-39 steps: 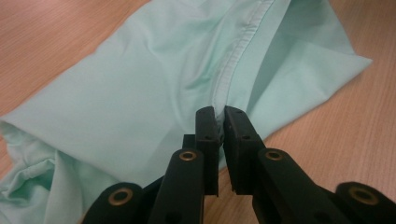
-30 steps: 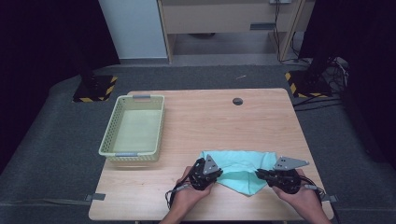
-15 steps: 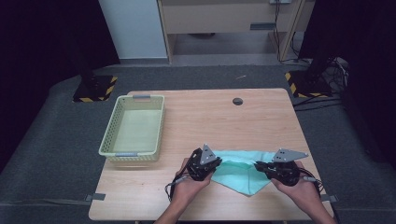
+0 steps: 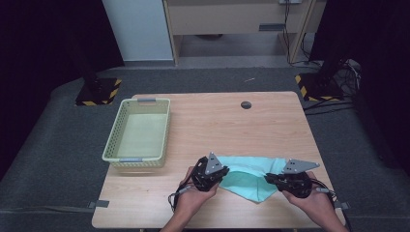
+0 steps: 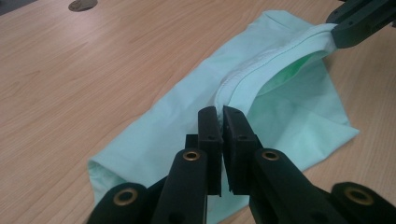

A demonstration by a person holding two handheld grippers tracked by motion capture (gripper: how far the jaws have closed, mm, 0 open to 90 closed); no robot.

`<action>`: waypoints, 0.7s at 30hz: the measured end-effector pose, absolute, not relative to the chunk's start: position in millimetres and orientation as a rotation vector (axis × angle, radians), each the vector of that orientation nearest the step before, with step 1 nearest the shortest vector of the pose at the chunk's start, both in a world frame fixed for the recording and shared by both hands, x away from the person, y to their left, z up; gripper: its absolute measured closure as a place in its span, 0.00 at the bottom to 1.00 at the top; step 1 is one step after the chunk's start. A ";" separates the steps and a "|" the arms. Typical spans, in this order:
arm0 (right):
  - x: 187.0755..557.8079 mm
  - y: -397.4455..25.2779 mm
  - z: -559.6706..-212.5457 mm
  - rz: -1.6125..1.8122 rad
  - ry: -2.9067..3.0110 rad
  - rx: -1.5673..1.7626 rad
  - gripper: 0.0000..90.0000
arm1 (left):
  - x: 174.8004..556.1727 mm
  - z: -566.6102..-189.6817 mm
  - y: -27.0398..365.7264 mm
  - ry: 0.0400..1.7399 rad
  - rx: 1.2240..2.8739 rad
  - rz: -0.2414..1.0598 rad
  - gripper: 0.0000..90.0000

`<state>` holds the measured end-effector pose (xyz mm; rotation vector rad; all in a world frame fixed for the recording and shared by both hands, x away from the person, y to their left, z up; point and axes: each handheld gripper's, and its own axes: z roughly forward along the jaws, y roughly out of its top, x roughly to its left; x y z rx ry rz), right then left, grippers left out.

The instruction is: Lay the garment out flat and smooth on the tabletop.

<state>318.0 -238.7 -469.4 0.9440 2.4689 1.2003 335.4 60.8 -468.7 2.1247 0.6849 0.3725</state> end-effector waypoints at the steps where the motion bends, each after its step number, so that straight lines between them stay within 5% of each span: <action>1: 316.5 -239.1 -468.7 1.200 2.467 0.945 0.95 | 334.8 -468.0 60.3 0.682 2.124 0.371 0.96; 21: 330.9 -246.4 -433.2 1.257 2.423 0.926 0.95 | 344.5 -437.7 57.3 0.682 2.119 0.402 0.96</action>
